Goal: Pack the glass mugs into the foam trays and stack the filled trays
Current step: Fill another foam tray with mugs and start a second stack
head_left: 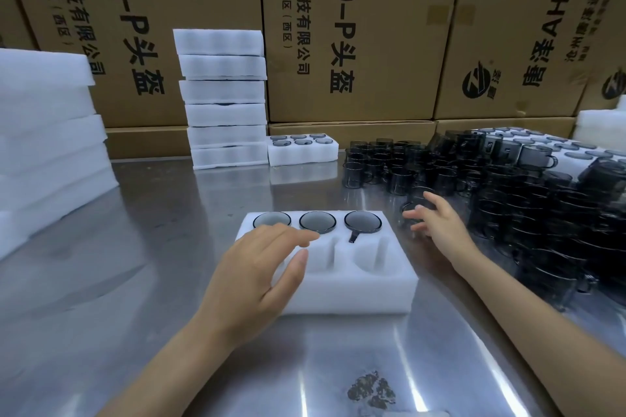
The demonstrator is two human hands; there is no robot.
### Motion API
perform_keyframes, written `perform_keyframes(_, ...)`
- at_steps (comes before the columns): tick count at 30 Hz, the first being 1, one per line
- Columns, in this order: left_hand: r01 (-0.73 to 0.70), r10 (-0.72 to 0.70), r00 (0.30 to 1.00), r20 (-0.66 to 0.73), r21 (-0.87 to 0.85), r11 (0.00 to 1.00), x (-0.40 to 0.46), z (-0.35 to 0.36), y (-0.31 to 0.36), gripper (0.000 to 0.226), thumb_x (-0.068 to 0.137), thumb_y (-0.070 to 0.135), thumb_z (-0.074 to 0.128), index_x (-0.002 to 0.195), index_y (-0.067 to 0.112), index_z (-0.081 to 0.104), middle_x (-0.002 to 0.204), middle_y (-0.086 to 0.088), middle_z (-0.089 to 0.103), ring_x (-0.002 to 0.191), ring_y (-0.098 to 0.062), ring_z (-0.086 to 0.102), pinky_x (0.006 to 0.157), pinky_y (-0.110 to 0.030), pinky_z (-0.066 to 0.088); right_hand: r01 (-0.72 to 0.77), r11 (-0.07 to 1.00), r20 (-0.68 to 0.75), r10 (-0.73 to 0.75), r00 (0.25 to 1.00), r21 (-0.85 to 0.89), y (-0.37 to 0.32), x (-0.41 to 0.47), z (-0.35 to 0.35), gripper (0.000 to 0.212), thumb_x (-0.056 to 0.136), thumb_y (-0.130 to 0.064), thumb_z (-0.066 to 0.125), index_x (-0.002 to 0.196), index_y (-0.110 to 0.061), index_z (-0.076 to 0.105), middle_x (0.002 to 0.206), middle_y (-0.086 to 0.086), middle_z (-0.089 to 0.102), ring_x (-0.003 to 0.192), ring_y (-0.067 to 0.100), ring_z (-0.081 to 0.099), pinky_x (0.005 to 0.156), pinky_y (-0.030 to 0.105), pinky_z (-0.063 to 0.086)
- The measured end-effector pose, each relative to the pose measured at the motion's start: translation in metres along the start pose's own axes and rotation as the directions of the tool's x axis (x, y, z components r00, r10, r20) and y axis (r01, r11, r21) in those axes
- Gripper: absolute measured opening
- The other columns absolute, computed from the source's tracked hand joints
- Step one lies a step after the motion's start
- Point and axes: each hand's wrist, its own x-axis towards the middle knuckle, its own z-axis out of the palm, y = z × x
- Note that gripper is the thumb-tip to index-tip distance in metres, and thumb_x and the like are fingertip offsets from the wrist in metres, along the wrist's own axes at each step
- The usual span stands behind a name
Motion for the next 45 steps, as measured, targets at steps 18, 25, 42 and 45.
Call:
perform_keyframes(18, 0.436, -0.54, 0.842, 0.002, -0.594, 0.676, -0.001, 0.006, -0.033, 0.033, 0.084, 0.037, 0.044, 0.11, 0.03, 0.062, 0.117, 0.011, 0.063, 0.109, 0.009, 0.052, 0.083, -0.001, 0.035, 0.054, 0.917, -0.005, -0.061, 0.998, -0.394, 0.008, 0.014, -0.003, 0.066, 0.087, -0.038, 0.064, 0.144, -0.019, 0.036, 0.144, 0.008, 0.037, 0.133, 0.027, 0.036, 0.108, 0.047, 0.033)
perform_keyframes(25, 0.514, -0.645, 0.744, 0.178, -0.768, 0.381, 0.0, 0.005, -0.034, 0.042, 0.076, 0.042, 0.052, 0.114, 0.029, 0.065, 0.123, 0.008, 0.063, 0.122, -0.013, 0.052, 0.109, -0.037, 0.034, 0.052, 0.979, -0.123, -0.078, 0.989, -0.199, 0.003, 0.003, -0.003, 0.054, 0.072, -0.035, 0.08, 0.11, -0.018, 0.047, 0.108, -0.002, 0.055, 0.103, 0.018, 0.055, 0.08, 0.029, 0.041)
perform_keyframes(42, 0.283, -0.362, 0.914, -0.185, -0.351, 0.893, 0.002, 0.004, -0.02, 0.031, 0.076, 0.031, 0.059, 0.106, 0.027, 0.061, 0.108, 0.009, 0.06, 0.105, -0.002, 0.055, 0.088, -0.01, 0.038, 0.38, 0.925, 0.14, -0.38, 0.914, 0.024, -0.107, -0.108, 0.081, 0.038, 0.07, -0.061, 0.068, 0.096, -0.037, 0.054, 0.084, -0.018, 0.063, 0.077, 0.0, 0.061, 0.068, 0.026, 0.048)
perform_keyframes(45, 0.176, -0.237, 0.956, -0.174, -0.307, 0.935, 0.004, 0.004, -0.015, 0.041, 0.077, 0.033, 0.063, 0.117, 0.022, 0.059, 0.113, 0.01, 0.058, 0.11, -0.006, 0.055, 0.091, -0.01, 0.037, 0.321, 0.946, 0.231, -0.305, 0.924, -0.035, -0.111, -0.111, 0.104, 0.047, 0.071, -0.069, 0.061, 0.093, -0.028, 0.053, 0.094, -0.011, 0.061, 0.088, 0.005, 0.059, 0.076, 0.026, 0.046)
